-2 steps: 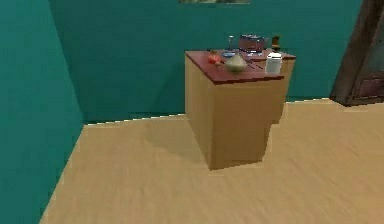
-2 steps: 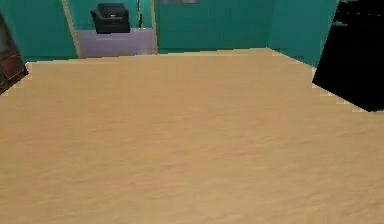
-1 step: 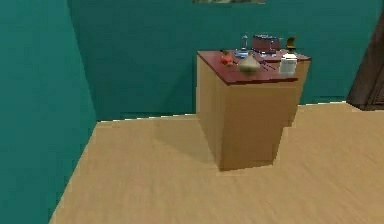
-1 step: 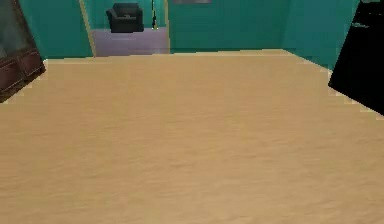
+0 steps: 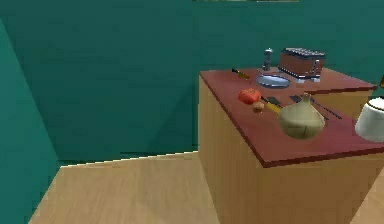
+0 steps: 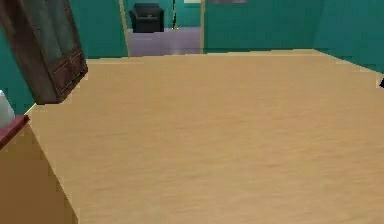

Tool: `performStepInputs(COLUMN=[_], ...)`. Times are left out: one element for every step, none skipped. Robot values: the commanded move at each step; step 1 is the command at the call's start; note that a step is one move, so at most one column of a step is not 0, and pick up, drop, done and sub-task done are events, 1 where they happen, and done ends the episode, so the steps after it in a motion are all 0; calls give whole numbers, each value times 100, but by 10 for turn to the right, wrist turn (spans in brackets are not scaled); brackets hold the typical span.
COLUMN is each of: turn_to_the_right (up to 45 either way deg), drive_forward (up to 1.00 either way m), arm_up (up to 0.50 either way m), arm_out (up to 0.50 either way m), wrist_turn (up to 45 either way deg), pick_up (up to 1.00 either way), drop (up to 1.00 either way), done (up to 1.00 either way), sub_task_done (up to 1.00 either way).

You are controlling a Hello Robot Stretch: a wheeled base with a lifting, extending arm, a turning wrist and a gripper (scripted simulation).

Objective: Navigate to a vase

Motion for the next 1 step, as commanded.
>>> performStepInputs(turn_to_the_right=[300], drive_forward=[0], arm_up=[0], arm_out=[0], wrist_turn=[0], pick_up=[0], drop=[0], done=[0], sub_task_done=[0])
